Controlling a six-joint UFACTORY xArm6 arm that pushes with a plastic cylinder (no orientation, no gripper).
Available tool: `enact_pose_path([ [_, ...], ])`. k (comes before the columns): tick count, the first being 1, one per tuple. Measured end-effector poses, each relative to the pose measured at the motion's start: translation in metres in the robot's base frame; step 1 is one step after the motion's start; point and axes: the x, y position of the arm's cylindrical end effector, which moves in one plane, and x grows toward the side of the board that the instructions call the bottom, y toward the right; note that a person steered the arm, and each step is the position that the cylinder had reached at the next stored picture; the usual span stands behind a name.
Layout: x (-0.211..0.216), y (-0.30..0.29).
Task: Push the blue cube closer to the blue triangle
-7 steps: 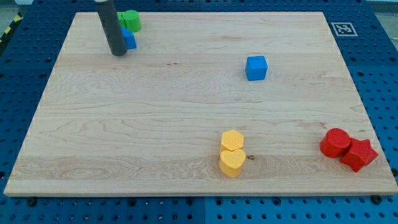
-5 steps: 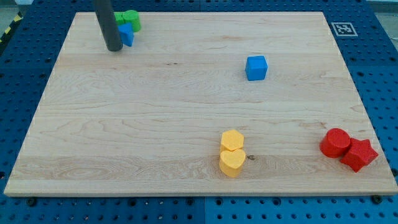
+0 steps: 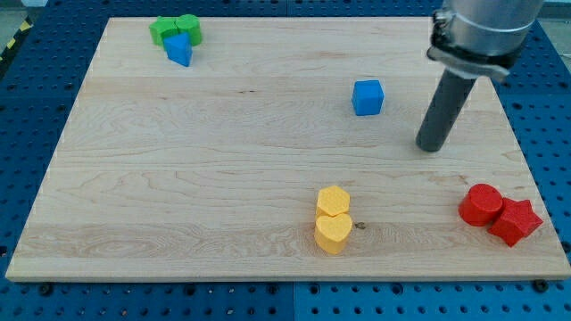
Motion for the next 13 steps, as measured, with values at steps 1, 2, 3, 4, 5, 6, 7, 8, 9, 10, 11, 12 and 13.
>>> enact_pose_path([
  [1,-0.037,-0.042],
  [2,-0.070,-0.132],
  [3,-0.108,-0.197],
  [4,-0.096,-0.185],
  [5,-0.048,-0.133],
  [6,-0.034,-0.068],
  [7,-0.065,-0.011],
  [8,-0.087,-0.043],
  [9,-0.104,-0.134],
  [10,-0.122,-0.200],
  [11,-0.133,-0.233],
  [12,-0.137,-0.258],
  [13,-0.138,-0.274],
])
